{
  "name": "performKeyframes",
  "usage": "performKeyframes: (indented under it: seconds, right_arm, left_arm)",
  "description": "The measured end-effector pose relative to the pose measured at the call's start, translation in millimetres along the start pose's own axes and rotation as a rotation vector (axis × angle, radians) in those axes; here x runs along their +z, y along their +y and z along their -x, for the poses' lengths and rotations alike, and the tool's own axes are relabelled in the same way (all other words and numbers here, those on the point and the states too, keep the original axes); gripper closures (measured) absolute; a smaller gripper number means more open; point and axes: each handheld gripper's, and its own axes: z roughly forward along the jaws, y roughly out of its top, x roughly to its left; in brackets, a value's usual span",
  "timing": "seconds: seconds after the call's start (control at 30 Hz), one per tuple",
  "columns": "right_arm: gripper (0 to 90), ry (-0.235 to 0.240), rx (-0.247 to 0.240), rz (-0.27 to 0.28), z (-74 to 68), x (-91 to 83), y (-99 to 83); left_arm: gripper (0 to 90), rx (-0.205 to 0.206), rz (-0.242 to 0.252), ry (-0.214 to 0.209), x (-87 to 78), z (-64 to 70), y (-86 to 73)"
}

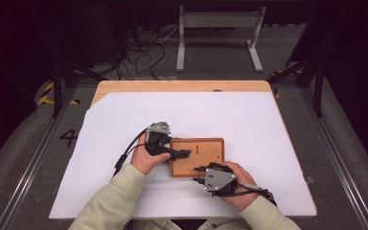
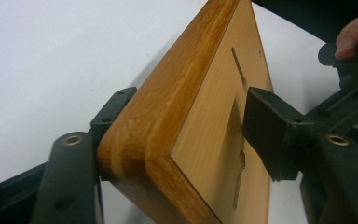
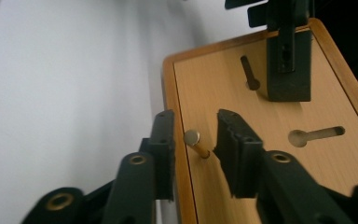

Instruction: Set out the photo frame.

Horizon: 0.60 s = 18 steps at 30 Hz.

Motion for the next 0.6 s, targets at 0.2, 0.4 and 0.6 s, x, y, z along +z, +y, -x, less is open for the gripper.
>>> performKeyframes:
  seconds: [0.2, 0.4, 0.6]
  right_arm:
    - [57.7, -0.016, 0.082, 0.084, 7.9, -26.0, 2.9]
    - [59.0, -0.142, 0.179, 0.132, 30.7, -64.7, -3.1]
    - [60.0, -0.247, 0.268, 0.117, 47.7, -91.2, -21.6]
  left_arm:
    - [44.7, 0.05, 0.016, -0.014, -7.6, 7.8, 0.4]
    - [51.7, 0.118, 0.021, -0.029, -16.0, 19.6, 0.6]
    - [59.1, 0.18, 0.009, -0.045, -23.4, 36.4, -0.2]
